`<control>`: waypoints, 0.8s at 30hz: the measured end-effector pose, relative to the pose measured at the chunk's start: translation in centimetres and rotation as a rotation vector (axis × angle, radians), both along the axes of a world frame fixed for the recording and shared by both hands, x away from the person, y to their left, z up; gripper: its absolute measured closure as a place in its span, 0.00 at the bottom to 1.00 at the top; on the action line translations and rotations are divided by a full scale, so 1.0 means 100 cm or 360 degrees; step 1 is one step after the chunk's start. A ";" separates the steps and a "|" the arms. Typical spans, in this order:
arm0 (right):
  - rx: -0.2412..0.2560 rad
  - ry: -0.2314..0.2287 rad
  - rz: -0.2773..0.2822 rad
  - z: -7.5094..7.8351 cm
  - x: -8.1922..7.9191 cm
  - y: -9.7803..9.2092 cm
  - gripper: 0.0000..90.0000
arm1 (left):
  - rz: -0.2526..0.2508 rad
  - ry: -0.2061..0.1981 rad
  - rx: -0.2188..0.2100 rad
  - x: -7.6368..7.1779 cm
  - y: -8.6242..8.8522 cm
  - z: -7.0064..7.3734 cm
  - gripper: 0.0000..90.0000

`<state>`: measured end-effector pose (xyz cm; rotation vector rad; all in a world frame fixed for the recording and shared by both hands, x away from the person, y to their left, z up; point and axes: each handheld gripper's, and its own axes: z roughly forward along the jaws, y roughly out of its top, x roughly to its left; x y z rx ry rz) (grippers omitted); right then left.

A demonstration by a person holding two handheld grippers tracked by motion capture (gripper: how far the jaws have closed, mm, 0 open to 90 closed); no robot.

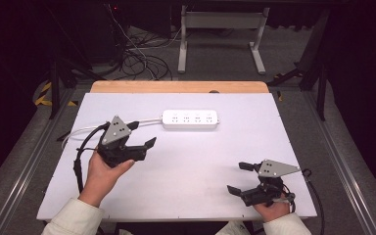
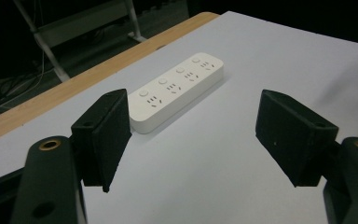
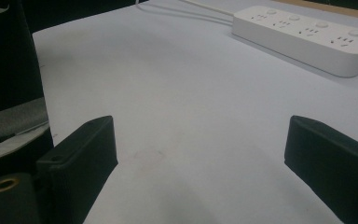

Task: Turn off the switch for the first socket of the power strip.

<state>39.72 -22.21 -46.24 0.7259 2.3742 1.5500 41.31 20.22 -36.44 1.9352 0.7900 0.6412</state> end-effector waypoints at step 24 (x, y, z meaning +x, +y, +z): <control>0.0009 -0.0018 0.0008 -0.001 0.000 0.001 0.09 | -0.0034 -0.0006 -0.0067 -0.047 0.048 -0.084 0.19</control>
